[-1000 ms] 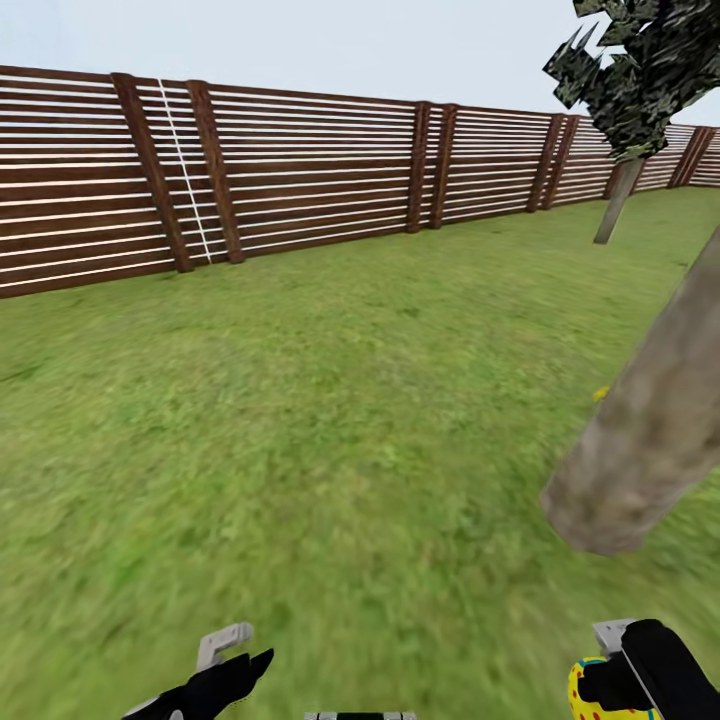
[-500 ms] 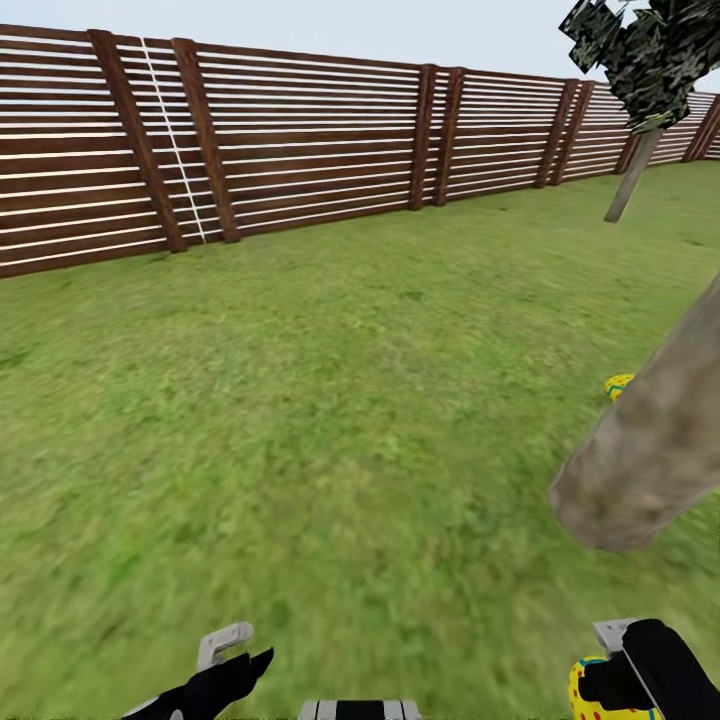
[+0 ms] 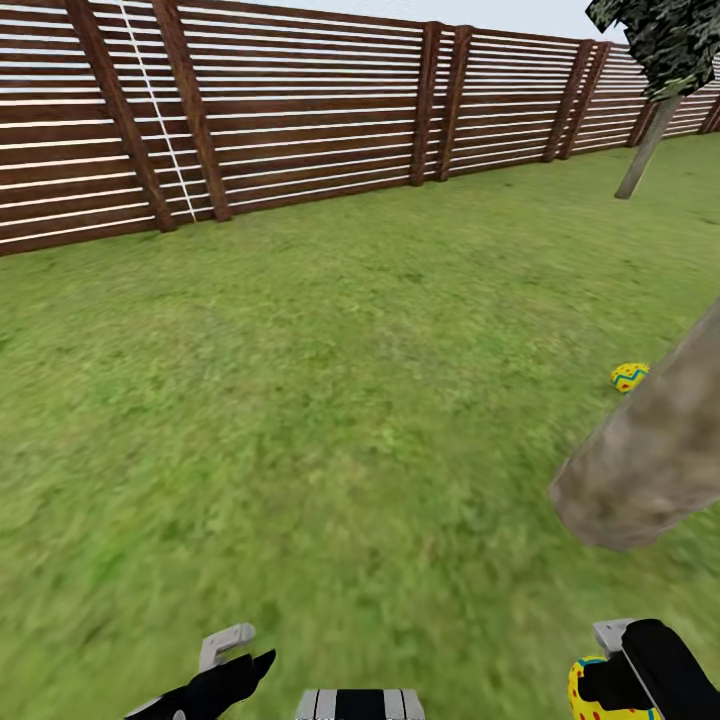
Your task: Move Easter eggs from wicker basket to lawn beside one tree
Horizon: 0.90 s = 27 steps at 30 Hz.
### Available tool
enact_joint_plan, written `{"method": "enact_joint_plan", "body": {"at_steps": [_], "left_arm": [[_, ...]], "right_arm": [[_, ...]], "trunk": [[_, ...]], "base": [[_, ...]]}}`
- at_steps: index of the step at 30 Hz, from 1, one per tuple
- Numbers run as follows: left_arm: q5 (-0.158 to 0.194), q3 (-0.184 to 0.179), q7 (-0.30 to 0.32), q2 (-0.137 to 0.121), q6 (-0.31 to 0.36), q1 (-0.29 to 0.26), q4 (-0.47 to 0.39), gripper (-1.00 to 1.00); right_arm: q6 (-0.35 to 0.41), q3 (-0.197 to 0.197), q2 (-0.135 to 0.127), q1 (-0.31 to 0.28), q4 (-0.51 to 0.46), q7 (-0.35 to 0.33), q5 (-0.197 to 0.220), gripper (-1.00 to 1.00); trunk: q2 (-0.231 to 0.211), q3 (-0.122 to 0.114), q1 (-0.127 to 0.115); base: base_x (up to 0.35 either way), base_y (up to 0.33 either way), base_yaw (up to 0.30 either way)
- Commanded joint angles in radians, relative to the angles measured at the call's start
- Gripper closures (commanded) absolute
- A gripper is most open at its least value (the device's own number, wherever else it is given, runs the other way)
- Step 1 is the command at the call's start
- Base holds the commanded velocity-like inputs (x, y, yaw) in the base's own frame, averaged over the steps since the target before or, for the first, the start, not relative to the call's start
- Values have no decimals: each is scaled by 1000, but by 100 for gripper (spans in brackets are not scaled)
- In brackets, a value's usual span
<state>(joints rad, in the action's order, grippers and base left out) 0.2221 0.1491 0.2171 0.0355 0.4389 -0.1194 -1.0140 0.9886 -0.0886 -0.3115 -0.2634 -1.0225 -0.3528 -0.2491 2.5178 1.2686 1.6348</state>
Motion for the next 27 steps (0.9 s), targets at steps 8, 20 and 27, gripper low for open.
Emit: {"method": "enact_joint_plan", "body": {"at_steps": [8,20,27], "left_arm": [[15,7,5,1,9,0,-1,-100],[10,6,6,1,9,0,-1,-100],[10,5,7,1,9,0,-1,-100]], "right_arm": [[2,-1,0,0,-1,-11,-12,100],[2,-3,0,0,-1,-11,-10,100],[2,-2,0,0,-1,-11,-10,100]], "trunk": [[2,32,4],[5,78,9],[7,105,12]], "base": [[150,-68,0],[1,0,0],[0,0,0]]}}
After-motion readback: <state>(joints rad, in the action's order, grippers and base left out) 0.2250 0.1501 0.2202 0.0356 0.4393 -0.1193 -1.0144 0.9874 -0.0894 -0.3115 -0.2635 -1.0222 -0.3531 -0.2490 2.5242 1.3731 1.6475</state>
